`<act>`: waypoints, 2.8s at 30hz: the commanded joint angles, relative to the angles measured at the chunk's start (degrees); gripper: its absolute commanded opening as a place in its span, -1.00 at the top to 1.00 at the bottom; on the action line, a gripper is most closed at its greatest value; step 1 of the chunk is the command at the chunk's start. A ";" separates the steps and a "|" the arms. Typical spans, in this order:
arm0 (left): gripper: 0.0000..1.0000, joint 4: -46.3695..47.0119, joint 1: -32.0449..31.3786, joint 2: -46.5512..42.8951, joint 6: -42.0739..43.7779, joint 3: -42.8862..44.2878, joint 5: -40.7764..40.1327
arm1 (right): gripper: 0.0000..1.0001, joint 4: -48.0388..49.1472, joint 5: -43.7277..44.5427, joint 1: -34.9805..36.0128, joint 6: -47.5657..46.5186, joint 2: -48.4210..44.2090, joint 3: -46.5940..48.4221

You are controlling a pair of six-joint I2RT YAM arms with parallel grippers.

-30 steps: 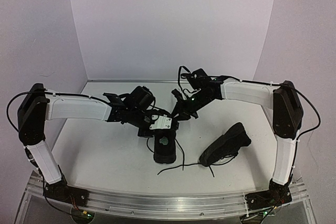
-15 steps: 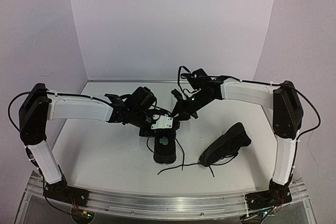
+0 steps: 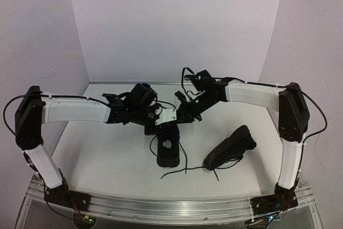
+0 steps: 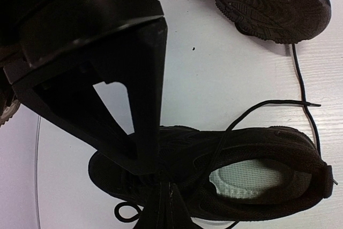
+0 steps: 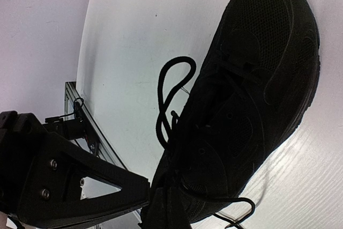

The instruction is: Tie the shoes

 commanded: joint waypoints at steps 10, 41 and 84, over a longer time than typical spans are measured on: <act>0.66 -2.14 0.43 -2.47 3.11 -1.55 1.88 | 1.00 1.12 -0.59 0.09 -0.36 -0.10 2.25; 1.00 -1.32 0.43 1.03 3.50 0.97 -0.17 | 1.00 1.06 -1.37 0.15 -0.44 0.27 2.83; 1.00 11.23 3.60 3.17 -12.87 -0.97 5.06 | 1.00 2.10 -4.10 0.13 0.96 1.37 4.22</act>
